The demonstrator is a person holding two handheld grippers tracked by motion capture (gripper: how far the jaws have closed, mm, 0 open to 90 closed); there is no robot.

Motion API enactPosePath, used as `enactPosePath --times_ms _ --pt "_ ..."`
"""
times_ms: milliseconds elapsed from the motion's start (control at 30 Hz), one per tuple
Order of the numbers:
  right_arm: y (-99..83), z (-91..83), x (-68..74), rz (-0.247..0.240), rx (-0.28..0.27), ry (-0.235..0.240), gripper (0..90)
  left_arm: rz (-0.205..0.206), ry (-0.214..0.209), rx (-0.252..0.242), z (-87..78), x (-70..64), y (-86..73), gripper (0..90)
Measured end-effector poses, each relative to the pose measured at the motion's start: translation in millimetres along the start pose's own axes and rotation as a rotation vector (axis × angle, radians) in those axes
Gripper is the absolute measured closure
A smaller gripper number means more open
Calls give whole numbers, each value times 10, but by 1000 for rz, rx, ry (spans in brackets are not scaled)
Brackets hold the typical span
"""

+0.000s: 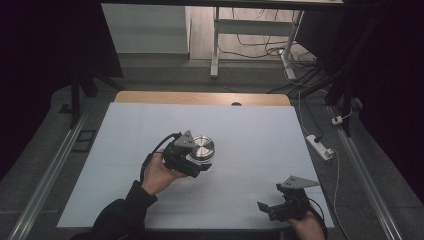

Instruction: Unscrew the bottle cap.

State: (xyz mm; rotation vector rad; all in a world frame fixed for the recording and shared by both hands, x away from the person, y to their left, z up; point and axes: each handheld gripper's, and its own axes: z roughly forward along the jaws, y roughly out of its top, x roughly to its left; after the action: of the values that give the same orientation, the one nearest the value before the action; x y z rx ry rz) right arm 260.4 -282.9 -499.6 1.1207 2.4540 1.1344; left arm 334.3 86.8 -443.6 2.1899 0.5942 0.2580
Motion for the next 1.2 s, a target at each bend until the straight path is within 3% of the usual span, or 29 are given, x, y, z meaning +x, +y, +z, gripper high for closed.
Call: enactPosePath --times_ms 300,733,900,1200 --pt "27 -17 17 10 -42 33 0 -10 -2 2 7 20 -41 156" --pt "173 27 145 -37 -81 65 0 -8 -3 7 35 18 -67 156" --pt "280 71 206 -71 -117 96 0 -6 -3 6 36 13 -71 156" --pt "453 131 285 -85 -125 138 0 -5 -3 4 30 12 -80 156"
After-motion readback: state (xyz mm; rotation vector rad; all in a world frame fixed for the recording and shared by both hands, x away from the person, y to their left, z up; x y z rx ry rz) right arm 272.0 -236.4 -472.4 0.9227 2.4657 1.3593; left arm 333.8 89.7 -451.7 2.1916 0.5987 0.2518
